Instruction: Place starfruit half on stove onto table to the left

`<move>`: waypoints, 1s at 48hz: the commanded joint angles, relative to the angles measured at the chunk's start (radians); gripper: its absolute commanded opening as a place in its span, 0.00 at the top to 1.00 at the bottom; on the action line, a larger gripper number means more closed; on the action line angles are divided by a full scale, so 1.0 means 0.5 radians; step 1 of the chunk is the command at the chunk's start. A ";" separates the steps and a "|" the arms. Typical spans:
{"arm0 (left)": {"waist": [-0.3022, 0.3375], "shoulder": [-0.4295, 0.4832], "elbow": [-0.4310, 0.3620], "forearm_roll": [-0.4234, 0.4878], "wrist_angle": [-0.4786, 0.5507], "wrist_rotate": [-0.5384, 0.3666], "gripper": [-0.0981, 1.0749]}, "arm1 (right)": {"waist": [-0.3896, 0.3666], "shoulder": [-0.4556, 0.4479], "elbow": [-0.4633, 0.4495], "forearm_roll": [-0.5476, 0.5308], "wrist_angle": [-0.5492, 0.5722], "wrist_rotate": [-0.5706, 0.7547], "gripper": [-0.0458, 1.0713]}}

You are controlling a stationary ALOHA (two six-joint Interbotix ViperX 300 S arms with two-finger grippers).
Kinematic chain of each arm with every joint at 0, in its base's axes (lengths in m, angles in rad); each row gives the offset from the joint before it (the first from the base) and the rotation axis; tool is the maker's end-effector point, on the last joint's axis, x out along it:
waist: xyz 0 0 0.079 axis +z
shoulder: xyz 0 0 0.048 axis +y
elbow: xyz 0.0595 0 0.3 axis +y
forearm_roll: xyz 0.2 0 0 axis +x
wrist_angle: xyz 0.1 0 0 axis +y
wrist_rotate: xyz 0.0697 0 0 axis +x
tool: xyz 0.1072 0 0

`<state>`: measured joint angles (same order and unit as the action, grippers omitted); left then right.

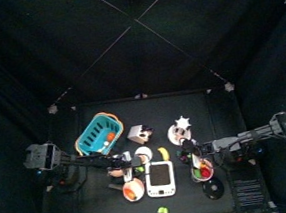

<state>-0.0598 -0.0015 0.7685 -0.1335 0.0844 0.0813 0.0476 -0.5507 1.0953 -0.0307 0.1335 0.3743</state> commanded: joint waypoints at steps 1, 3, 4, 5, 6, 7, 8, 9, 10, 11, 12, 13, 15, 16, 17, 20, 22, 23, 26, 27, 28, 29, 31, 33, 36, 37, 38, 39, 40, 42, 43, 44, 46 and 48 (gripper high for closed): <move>0.015 -0.015 -0.018 -0.040 -0.006 -0.006 0.19 | -0.003 -0.009 -0.018 0.003 -0.018 0.003 0.29; 0.018 -0.012 -0.021 -0.064 -0.006 -0.006 0.19 | -0.003 -0.006 -0.018 0.003 -0.018 0.003 0.29; 0.021 -0.012 -0.021 -0.077 -0.006 -0.006 0.18 | -0.003 -0.009 -0.021 0.003 -0.018 0.003 0.29; 0.021 -0.009 -0.021 -0.083 -0.003 -0.003 0.18 | -0.003 -0.009 -0.018 0.003 -0.018 0.003 0.29; 0.021 -0.006 -0.025 -0.092 -0.003 -0.003 0.18 | -0.003 -0.006 -0.018 0.003 -0.018 0.003 0.29; 0.025 -0.003 -0.025 -0.095 -0.003 -0.003 0.17 | -0.003 -0.009 -0.018 0.003 -0.018 0.003 0.29; 0.028 -0.003 -0.025 -0.101 -0.003 -0.003 0.16 | -0.003 -0.009 -0.018 0.003 -0.018 0.003 0.29; 0.031 0.003 -0.028 -0.104 -0.003 -0.006 0.16 | -0.003 -0.009 -0.021 0.003 -0.018 0.003 0.29; 0.034 0.009 -0.025 -0.104 -0.003 -0.003 0.15 | -0.003 -0.009 -0.021 0.003 -0.018 0.003 0.29; 0.037 0.012 -0.025 -0.104 -0.006 -0.006 0.14 | -0.003 -0.009 -0.021 0.003 -0.018 0.003 0.29; 0.037 0.015 -0.028 -0.104 -0.006 -0.006 0.13 | -0.003 -0.009 -0.018 0.003 -0.018 0.003 0.29; 0.037 0.018 -0.028 -0.107 -0.003 -0.006 0.12 | -0.003 -0.006 -0.018 0.003 -0.018 0.003 0.29; 0.037 0.028 -0.031 -0.117 -0.006 -0.009 0.10 | -0.003 -0.006 -0.018 0.003 -0.018 0.003 0.29; 0.040 0.028 -0.031 -0.123 -0.006 -0.009 0.09 | -0.003 -0.006 -0.018 0.003 -0.018 0.003 0.29; 0.043 0.031 -0.031 -0.129 -0.006 -0.006 0.08 | -0.003 -0.006 -0.018 0.003 -0.018 0.003 0.29; 0.043 0.037 -0.034 -0.144 -0.006 -0.003 0.06 | -0.003 -0.009 -0.018 0.003 -0.018 0.003 0.29; 0.043 0.034 -0.034 -0.147 -0.006 -0.003 0.05 | -0.003 -0.006 -0.018 0.003 -0.018 0.003 0.29; 0.043 0.034 -0.034 -0.144 -0.009 -0.003 0.05 | -0.003 -0.006 -0.018 0.003 -0.018 0.003 0.29; 0.043 0.034 -0.037 -0.147 -0.015 -0.003 0.05 | -0.003 -0.006 -0.018 0.003 -0.018 0.003 0.29; 0.043 0.028 -0.040 -0.147 -0.018 -0.003 0.05 | -0.003 -0.006 -0.018 0.003 -0.018 0.003 0.29; 0.043 0.021 -0.043 -0.147 -0.018 -0.003 0.05 | -0.003 -0.006 -0.015 0.003 -0.018 0.003 0.29; 0.043 0.018 -0.043 -0.144 -0.021 0.000 0.05 | -0.006 -0.006 -0.018 0.003 -0.018 0.003 0.29; 0.043 0.000 -0.046 -0.144 -0.031 0.000 0.05 | -0.003 -0.006 -0.015 0.003 -0.018 0.006 0.29; 0.043 -0.025 -0.040 -0.147 -0.055 -0.003 0.05 | -0.003 -0.006 -0.018 0.003 -0.018 0.003 0.29; 0.040 -0.055 -0.028 -0.144 -0.095 -0.003 0.05 | -0.003 -0.006 -0.018 0.003 -0.018 0.006 0.29; 0.040 -0.064 -0.021 -0.144 -0.114 0.003 0.05 | -0.003 -0.003 -0.015 0.003 -0.018 0.003 0.29; 0.031 -0.080 -0.015 -0.144 -0.135 0.009 0.05 | -0.003 -0.006 -0.018 0.003 -0.018 0.006 0.29; 0.031 -0.089 -0.012 -0.144 -0.153 0.009 0.05 | -0.003 -0.006 -0.018 0.003 -0.018 0.006 0.29; 0.028 -0.098 -0.006 -0.141 -0.169 0.012 0.05 | -0.003 -0.006 -0.015 0.003 -0.018 0.006 0.29; 0.025 -0.114 0.003 -0.135 -0.196 0.012 0.05 | -0.003 -0.006 -0.015 0.003 -0.018 0.006 0.29; 0.025 -0.120 0.006 -0.129 -0.212 0.012 0.05 | -0.003 -0.006 -0.015 0.003 -0.018 0.003 0.29; 0.025 -0.123 0.009 -0.123 -0.227 0.012 0.05 | -0.003 -0.006 -0.015 0.003 -0.015 0.003 0.29; 0.025 -0.126 0.012 -0.107 -0.249 0.012 0.05 | -0.003 -0.006 -0.018 0.003 -0.012 0.003 0.29; -0.006 -0.117 0.000 -0.080 -0.261 0.015 0.05 | -0.003 -0.006 -0.015 0.003 -0.009 0.003 0.29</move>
<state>-0.0460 -0.0476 0.7839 -0.1948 -0.0230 0.0859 0.0476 -0.5476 1.0968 -0.0307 0.1335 0.3758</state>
